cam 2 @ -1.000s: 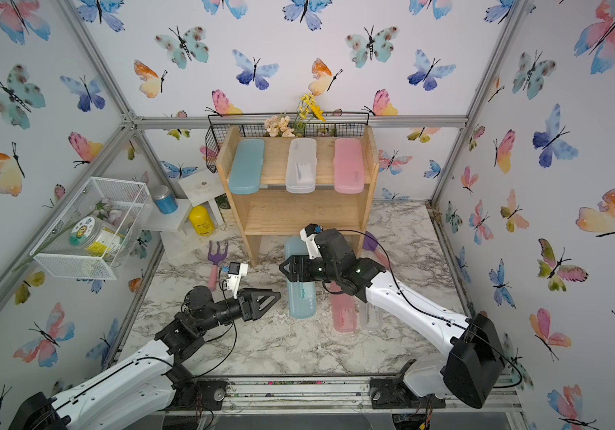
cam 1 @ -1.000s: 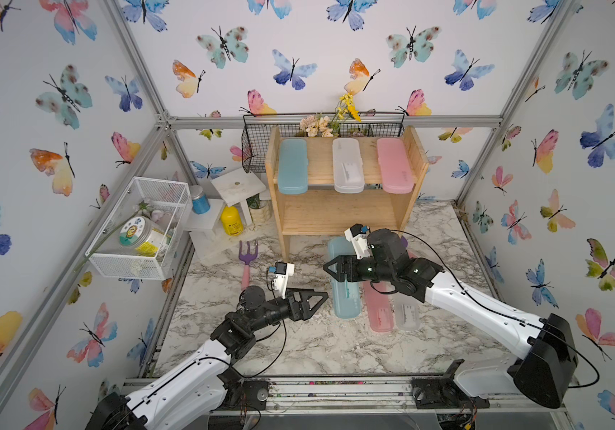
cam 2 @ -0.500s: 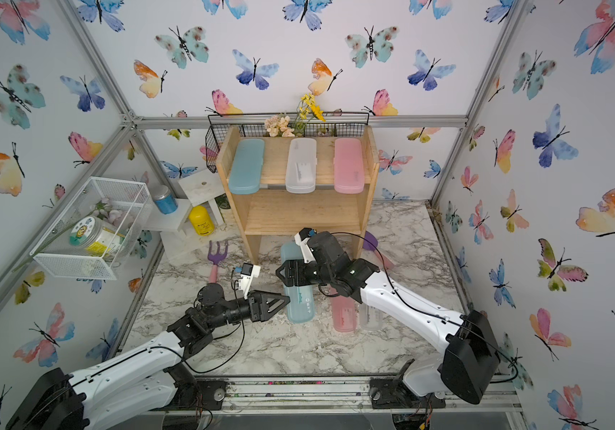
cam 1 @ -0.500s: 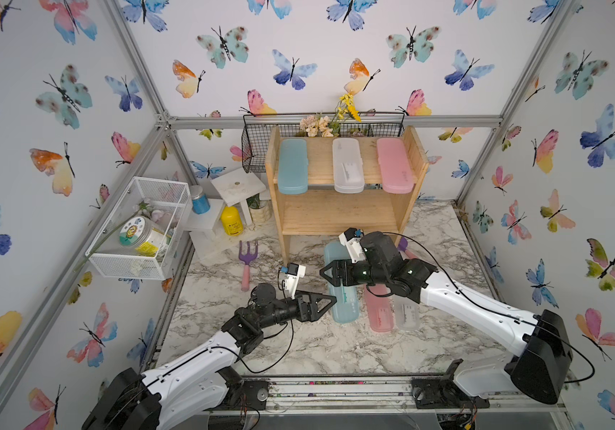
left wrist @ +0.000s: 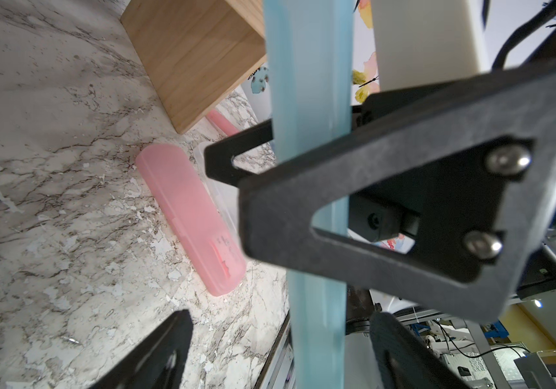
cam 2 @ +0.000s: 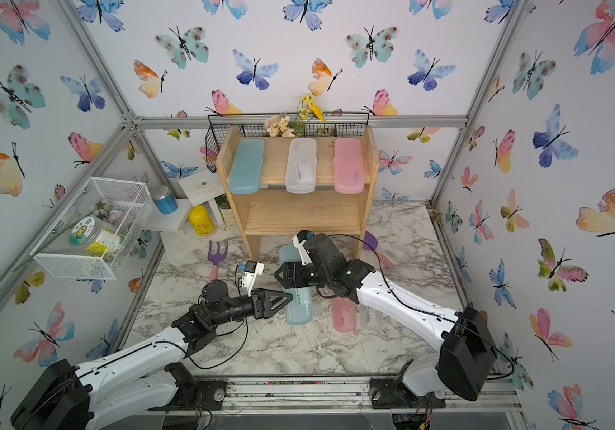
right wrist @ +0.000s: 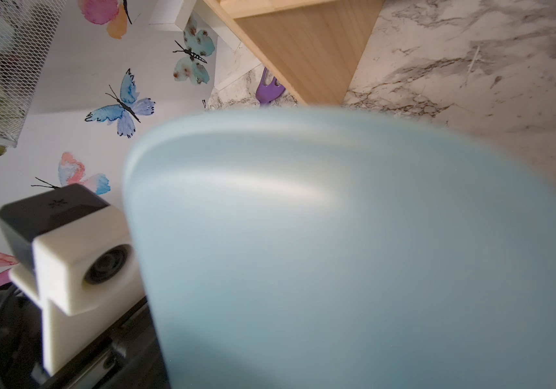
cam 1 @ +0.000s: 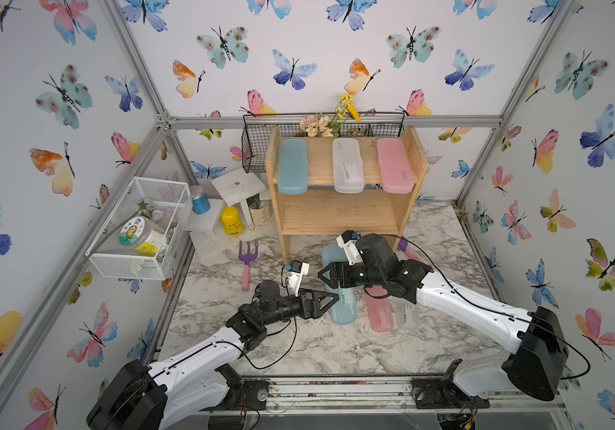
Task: Remove the pencil cases from the shelf
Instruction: Pick up the pencil case from the center of the board.
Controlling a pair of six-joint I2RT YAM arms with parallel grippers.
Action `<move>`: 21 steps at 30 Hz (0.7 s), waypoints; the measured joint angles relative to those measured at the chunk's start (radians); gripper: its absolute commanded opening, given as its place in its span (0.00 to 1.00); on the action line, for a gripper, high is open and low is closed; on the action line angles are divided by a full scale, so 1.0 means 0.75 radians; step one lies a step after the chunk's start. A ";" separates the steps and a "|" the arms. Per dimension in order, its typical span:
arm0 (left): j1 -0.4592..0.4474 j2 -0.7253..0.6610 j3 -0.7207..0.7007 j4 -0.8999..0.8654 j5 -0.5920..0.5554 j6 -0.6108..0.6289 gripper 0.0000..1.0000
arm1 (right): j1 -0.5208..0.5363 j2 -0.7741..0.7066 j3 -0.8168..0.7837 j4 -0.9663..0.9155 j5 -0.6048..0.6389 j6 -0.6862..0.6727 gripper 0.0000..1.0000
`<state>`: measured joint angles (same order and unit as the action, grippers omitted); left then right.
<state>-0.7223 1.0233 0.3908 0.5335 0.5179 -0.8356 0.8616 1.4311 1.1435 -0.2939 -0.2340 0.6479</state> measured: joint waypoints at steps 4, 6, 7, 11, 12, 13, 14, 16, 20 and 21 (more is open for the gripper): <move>0.000 0.003 0.000 0.001 -0.034 -0.003 0.70 | 0.006 0.000 0.000 0.000 0.003 0.009 0.43; 0.000 0.003 0.000 0.002 -0.041 -0.005 0.60 | 0.006 0.000 0.000 0.000 0.005 0.010 0.44; 0.000 0.003 0.000 0.006 -0.041 -0.007 0.54 | 0.008 0.001 0.000 0.000 0.007 0.012 0.44; -0.005 0.004 0.000 0.014 -0.043 -0.013 0.43 | 0.010 0.006 0.000 -0.002 0.011 0.017 0.45; -0.006 0.004 0.000 0.014 -0.043 -0.021 0.41 | 0.011 0.006 0.000 -0.002 0.014 0.018 0.45; -0.008 0.004 0.000 0.022 -0.042 -0.020 0.38 | 0.011 0.008 -0.001 -0.002 0.019 0.018 0.45; -0.010 0.003 0.000 0.025 -0.042 -0.021 0.38 | 0.011 0.009 -0.001 -0.002 0.019 0.018 0.45; -0.011 0.003 0.000 0.030 -0.042 -0.022 0.33 | 0.011 0.010 -0.004 -0.001 0.024 0.018 0.46; -0.015 0.001 -0.001 0.034 -0.042 -0.025 0.29 | 0.011 0.010 -0.007 0.002 0.030 0.019 0.51; -0.015 -0.002 -0.002 0.034 -0.043 -0.024 0.28 | 0.011 0.010 -0.008 0.004 0.030 0.020 0.56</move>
<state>-0.7334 1.0222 0.3893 0.5587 0.4858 -0.8539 0.8696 1.4387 1.1374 -0.2913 -0.2119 0.6628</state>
